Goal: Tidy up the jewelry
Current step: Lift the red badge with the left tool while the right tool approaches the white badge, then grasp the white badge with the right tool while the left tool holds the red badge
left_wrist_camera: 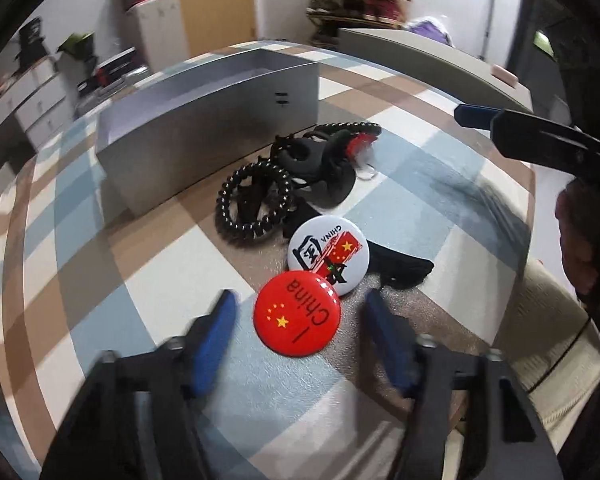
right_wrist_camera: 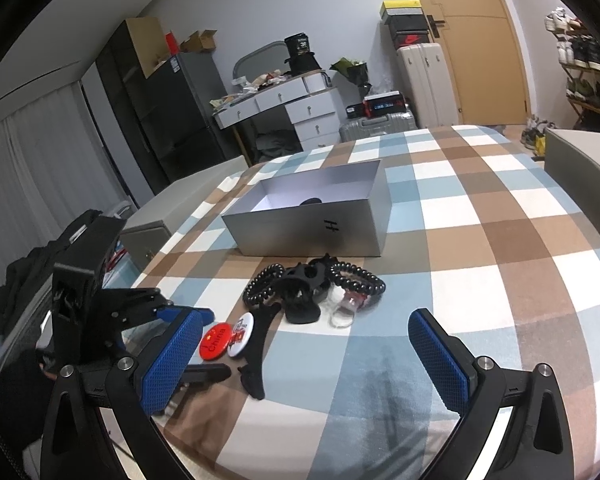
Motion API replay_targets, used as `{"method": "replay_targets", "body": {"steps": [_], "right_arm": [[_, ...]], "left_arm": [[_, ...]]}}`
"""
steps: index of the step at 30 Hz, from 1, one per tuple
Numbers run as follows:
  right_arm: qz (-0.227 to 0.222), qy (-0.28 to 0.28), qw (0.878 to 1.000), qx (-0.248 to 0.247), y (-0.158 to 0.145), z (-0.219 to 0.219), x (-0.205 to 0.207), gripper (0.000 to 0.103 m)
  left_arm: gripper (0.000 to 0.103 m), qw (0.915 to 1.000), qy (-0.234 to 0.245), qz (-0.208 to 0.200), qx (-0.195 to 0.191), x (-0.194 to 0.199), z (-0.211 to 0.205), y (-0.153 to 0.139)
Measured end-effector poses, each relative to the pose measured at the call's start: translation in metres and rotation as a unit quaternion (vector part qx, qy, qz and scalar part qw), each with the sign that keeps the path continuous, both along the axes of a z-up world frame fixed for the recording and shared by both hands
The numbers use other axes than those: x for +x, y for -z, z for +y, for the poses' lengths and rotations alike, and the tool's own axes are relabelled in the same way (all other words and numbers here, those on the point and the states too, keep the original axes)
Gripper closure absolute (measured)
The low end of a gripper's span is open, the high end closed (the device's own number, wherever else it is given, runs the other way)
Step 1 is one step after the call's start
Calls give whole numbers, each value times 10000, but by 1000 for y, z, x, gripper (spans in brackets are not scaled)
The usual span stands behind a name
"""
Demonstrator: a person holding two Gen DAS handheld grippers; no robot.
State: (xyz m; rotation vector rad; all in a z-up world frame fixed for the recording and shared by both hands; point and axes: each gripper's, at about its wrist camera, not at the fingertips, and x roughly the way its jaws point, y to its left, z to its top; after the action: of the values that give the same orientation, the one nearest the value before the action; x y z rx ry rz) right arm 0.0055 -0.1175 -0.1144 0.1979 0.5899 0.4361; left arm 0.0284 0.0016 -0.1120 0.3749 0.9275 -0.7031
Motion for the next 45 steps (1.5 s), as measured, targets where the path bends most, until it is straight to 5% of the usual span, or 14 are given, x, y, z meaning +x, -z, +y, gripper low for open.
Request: {"method": "replay_targets", "body": {"steps": [3,15,30,39,41,45], "right_arm": [[28,5,10000,13,1,-1,0,0],[-16,-192,9997,-133,-7,13,-3,0],[-18,-878,9773,-1926,18,99,9,1],[131,-862,9678,-2363,33,118,26,18],[138,-859,9645,-2493,37,123,24,33],[-24,-764,9537,-2910,41,130,20,45]], "left_arm": [[65,9994,337,-13,-12,0,2,-2],[66,9995,277,-117,-111,-13,17,-2],[66,9952,-770,-240,-562,-6,62,-5],[66,9810,-1612,-346,-1024,-4,90,-14],[66,9767,-1828,-319,-1078,-3,97,-14],[66,9663,-2206,-280,-1295,-4,109,-10]]}}
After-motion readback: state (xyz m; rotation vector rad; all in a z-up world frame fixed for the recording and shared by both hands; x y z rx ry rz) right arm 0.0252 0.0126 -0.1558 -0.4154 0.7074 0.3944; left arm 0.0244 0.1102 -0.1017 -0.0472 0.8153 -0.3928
